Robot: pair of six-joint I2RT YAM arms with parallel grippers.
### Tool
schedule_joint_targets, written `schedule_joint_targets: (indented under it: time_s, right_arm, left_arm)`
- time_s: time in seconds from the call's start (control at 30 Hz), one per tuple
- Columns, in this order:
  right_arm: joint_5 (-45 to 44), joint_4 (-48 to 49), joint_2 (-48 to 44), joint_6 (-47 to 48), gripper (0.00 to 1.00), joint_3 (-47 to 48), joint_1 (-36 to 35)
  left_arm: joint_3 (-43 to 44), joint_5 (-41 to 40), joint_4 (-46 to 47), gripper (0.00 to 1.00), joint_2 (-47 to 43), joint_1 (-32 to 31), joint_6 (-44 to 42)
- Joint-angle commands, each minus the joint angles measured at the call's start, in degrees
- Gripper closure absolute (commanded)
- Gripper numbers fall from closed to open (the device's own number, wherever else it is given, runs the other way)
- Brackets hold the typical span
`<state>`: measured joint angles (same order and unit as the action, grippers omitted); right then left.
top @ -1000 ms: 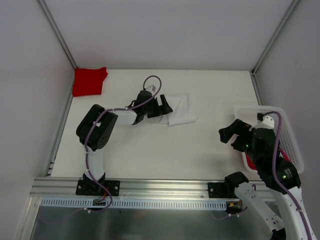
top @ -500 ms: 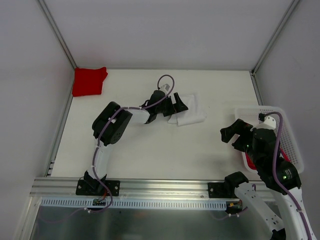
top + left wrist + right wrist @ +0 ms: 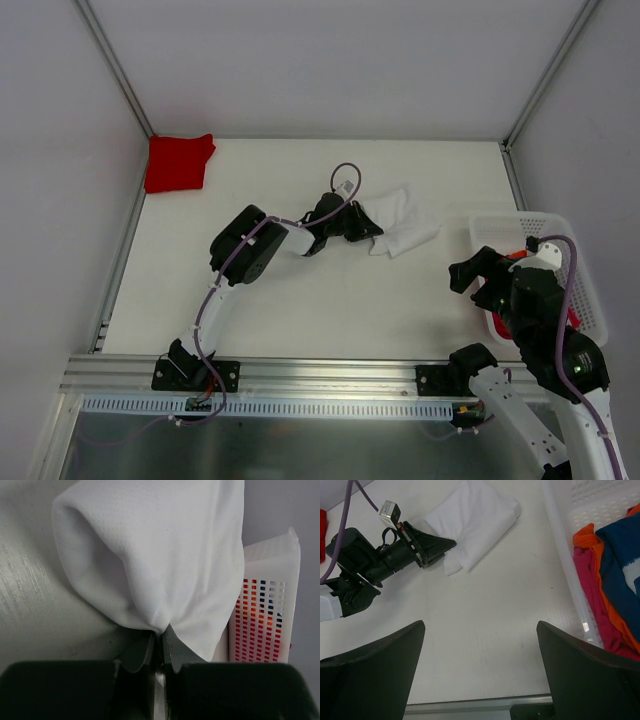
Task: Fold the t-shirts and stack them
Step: Fold the tshirt
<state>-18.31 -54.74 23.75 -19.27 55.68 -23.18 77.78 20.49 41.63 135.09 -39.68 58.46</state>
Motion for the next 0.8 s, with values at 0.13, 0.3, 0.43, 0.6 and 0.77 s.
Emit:
schedule_joint_targets:
  time_s: [0.13, 0.3, 0.43, 0.6, 0.77]
  right_arm:
    - [-0.7, -1.2, -1.2, -0.3, 0.00, 1.5, -0.3]
    - [0.1, -1.1, -1.5, -0.9, 0.00, 1.5, -0.4]
    - [0.5, -0.6, -0.9, -1.0, 0.01, 1.6, -0.3]
    - [2.1, 1.7, -0.4, -1.4, 0.00, 0.4, -0.3]
    - [4.1, 4.6, 0.7, -2.0, 0.00, -1.0, -0.3]
  left_arm:
    - [0.9, -0.9, -8.4, 1.00, 1.1, -0.7, -3.0]
    - [0.6, 0.5, -11.6, 1.00, -1.3, -0.6, -7.8]
    - [0.9, 1.8, -23.4, 1.00, -6.7, 0.7, -16.9]
    - [-0.9, 0.9, -33.8, 1.00, -15.2, 3.2, -25.7]
    - [-5.4, -1.9, -40.2, 1.00, -22.7, 6.0, -33.2]
